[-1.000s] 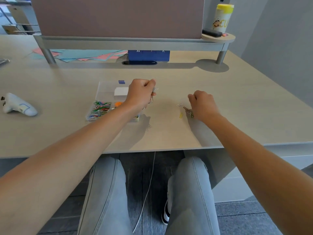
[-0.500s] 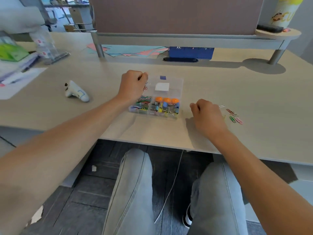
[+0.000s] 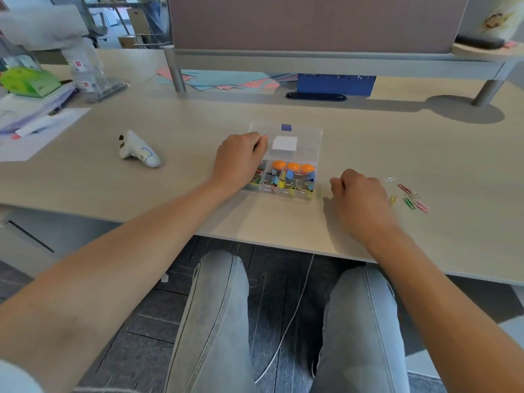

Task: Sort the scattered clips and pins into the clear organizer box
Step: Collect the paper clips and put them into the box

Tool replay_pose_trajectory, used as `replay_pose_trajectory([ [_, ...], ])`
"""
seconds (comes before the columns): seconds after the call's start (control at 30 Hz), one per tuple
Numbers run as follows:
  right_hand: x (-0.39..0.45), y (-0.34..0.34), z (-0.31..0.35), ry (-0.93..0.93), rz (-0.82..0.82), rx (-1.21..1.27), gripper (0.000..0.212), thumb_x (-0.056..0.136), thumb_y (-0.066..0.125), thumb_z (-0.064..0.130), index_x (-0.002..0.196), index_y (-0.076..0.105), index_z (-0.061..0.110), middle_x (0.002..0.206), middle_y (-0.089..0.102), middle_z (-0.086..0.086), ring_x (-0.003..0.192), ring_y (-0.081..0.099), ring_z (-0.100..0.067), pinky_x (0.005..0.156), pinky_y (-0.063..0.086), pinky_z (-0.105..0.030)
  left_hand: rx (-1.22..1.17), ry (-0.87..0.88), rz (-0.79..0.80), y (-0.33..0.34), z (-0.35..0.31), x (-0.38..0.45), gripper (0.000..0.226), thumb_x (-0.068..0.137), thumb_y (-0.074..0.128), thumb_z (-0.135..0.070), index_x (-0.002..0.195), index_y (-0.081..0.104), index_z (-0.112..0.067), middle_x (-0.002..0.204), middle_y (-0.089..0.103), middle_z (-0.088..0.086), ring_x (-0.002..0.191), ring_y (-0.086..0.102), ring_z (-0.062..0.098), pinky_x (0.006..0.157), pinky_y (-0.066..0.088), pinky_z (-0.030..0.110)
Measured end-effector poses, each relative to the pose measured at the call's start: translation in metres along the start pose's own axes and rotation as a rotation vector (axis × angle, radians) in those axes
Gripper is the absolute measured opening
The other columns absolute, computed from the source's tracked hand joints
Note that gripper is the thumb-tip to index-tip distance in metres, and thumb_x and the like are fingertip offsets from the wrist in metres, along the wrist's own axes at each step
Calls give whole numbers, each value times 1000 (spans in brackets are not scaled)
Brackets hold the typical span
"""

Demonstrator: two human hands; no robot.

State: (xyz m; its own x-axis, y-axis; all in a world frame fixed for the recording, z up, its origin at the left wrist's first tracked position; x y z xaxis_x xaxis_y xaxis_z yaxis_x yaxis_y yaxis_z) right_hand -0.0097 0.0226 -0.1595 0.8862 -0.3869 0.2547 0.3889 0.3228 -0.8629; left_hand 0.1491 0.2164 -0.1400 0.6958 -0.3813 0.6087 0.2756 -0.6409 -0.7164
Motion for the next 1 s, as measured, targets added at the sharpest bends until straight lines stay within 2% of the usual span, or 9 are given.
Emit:
replay_pose_trajectory([
  [0.17, 0, 2, -1, 19, -7, -5, 29, 97, 51, 21, 73, 38, 9, 63, 43, -9, 65, 43, -34, 46, 18, -32, 22, 5, 6, 2, 4, -2, 47, 103, 46, -33, 60, 38, -16, 47, 35, -5, 48, 42, 26, 48, 32, 33],
  [0.3, 3, 6, -5, 33, -23, 9, 30, 100, 47, 23, 74, 41, 8, 66, 48, -13, 64, 45, -36, 46, 21, -32, 14, 12, 9, 0, 3, 2, 50, 102, 46, -30, 55, 30, -22, 46, 32, -6, 47, 37, 23, 49, 30, 33],
  [0.43, 3, 7, -5, 24, -41, 10, 33, 101, 44, 23, 72, 39, 9, 64, 47, -12, 62, 44, -35, 46, 20, -32, 33, -6, 25, 2, 5, 5, 49, 102, 45, -33, 57, 38, -14, 47, 37, 0, 48, 41, 27, 49, 36, 37],
  [0.57, 3, 7, -5, 20, -42, 10, 32, 101, 43, 23, 73, 40, 9, 64, 47, -12, 63, 44, -36, 46, 21, -33, 45, -9, 44, 4, 4, 5, 49, 102, 45, -32, 56, 37, -17, 47, 37, -3, 48, 40, 24, 49, 32, 32],
  [0.8, 1, 5, -4, 28, -49, 22, 31, 101, 43, 24, 77, 45, 6, 65, 50, -13, 64, 48, -37, 49, 25, -34, -1, -16, 48, 0, 6, 2, 49, 101, 44, -33, 56, 41, -13, 47, 40, 3, 48, 44, 27, 49, 39, 38],
  [0.9, 1, 6, -4, 29, -42, 26, 31, 100, 44, 24, 75, 43, 7, 63, 48, -12, 64, 47, -37, 49, 24, -34, -2, 4, 56, -2, 7, -1, 48, 102, 45, -33, 58, 45, -12, 48, 42, 1, 47, 45, 23, 49, 37, 35],
  [1.0, 2, 6, -5, 38, -52, 21, 33, 102, 42, 25, 73, 42, 8, 63, 48, -12, 64, 47, -37, 47, 22, -34, 9, 49, 73, -6, 7, -4, 48, 102, 45, -31, 57, 39, -14, 47, 38, 0, 46, 40, 23, 49, 28, 32],
])
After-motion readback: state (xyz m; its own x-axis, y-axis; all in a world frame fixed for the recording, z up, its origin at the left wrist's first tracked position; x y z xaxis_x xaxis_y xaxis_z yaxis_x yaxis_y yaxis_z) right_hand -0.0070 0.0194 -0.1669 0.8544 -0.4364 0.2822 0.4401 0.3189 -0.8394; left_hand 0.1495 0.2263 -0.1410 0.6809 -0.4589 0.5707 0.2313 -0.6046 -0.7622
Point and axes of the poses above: each hand's wrist, its own x-axis towards the middle knuckle, its own y-axis out of the palm, z = x × y, the point moved 4 cm from there along x, towards the middle knuckle
